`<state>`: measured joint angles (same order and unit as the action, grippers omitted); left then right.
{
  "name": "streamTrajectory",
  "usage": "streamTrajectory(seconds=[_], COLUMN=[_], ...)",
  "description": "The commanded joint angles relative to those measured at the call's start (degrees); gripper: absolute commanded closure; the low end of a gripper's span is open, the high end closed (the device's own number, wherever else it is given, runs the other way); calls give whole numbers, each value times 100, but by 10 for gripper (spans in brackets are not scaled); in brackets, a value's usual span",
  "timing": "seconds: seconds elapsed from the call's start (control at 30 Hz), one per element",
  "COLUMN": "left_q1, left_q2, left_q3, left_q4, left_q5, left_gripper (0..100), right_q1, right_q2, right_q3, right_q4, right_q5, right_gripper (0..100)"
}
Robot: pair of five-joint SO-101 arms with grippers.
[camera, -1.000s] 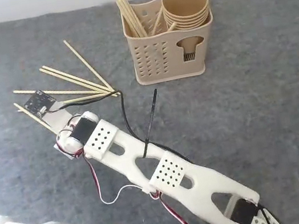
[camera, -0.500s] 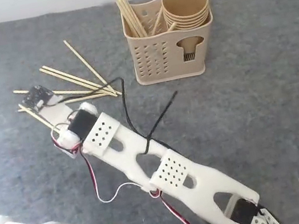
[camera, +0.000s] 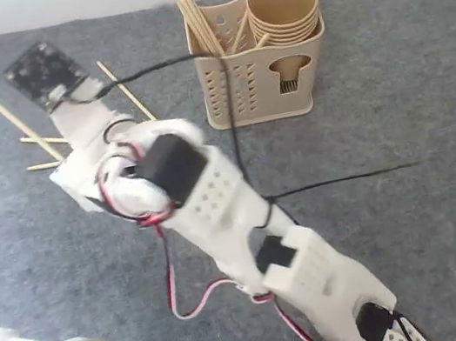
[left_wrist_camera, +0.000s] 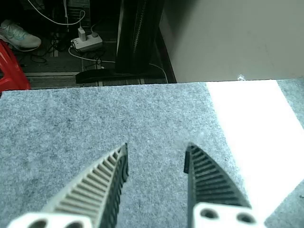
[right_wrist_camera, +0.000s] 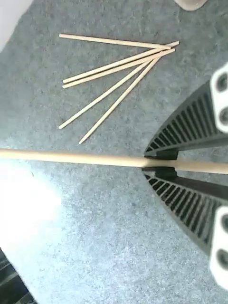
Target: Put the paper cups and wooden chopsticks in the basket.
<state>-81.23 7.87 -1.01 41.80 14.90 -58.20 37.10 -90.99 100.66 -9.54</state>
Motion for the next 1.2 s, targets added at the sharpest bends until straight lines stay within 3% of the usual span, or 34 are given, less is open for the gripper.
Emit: streamTrajectory(seconds=[0.0,0.23,0.4,0.53,0.9,1.17], left_q1=[-44,-44,-26,9,18,18], left_q2=[-44,-44,-44,-44,-44,-44], left_q3=[-277,-277,-277,-127,400,400], left_q4=[-185,-167,-158,-193,-800,-870], left_q5=[53,53,53,53,53,53], left_gripper=[818,818,818,818,818,818], right_q1=[242,875,2035,2519,2677,2809], right_q2=[-1349,-3723,-4576,-4734,-5156,-5842], right_q3=[941,3341,3895,3991,4062,5064], right_q4=[268,127,-338,-549,-655,-725], right_q5=[70,431,835,958,888,774], right_gripper=[992,992,992,992,992,992])
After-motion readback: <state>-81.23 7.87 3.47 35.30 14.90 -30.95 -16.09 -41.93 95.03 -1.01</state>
